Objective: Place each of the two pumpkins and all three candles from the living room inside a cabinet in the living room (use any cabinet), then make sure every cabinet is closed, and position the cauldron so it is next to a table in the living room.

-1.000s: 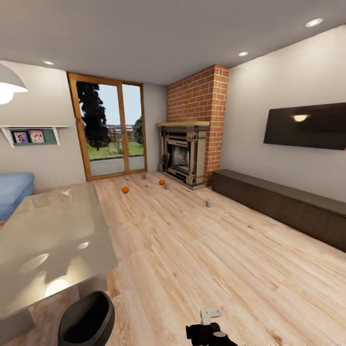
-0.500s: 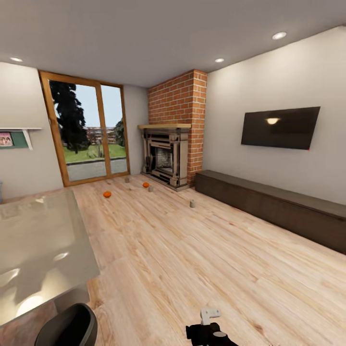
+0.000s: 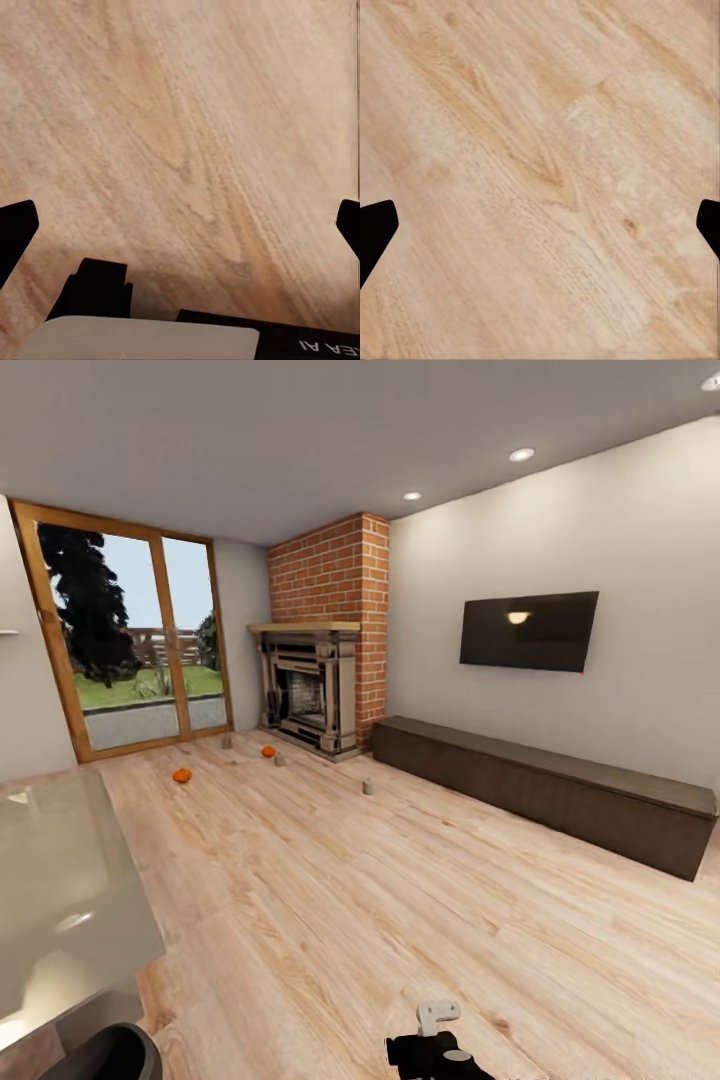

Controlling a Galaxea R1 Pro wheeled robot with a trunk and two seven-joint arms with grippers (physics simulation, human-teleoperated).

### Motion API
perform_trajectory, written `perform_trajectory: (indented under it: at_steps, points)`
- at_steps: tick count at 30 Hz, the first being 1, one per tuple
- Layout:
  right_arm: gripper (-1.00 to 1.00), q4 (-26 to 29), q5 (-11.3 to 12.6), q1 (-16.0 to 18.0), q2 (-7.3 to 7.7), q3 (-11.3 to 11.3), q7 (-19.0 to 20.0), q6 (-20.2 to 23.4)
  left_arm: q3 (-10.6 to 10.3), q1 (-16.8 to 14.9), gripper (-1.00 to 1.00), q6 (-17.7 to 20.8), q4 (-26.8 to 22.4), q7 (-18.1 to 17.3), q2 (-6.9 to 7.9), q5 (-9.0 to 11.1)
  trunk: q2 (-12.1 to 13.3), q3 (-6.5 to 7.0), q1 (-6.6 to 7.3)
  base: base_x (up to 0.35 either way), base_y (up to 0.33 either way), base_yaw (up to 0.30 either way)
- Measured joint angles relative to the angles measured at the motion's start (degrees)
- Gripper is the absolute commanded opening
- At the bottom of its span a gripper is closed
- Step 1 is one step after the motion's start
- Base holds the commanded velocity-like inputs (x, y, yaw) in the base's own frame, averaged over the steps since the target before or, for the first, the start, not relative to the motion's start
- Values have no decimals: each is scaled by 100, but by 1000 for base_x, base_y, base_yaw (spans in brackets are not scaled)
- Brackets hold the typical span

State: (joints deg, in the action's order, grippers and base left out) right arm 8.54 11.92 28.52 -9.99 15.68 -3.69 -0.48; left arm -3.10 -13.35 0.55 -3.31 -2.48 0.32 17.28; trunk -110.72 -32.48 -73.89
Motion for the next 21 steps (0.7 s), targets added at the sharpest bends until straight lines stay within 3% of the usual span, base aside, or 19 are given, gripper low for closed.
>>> perform_trajectory:
  at_steps: [21]
  points:
    - [100,0,0,-1,0,0,-9,0,0,0,100,-1,0,2,-1,0,0,109,0,0,0,-247]
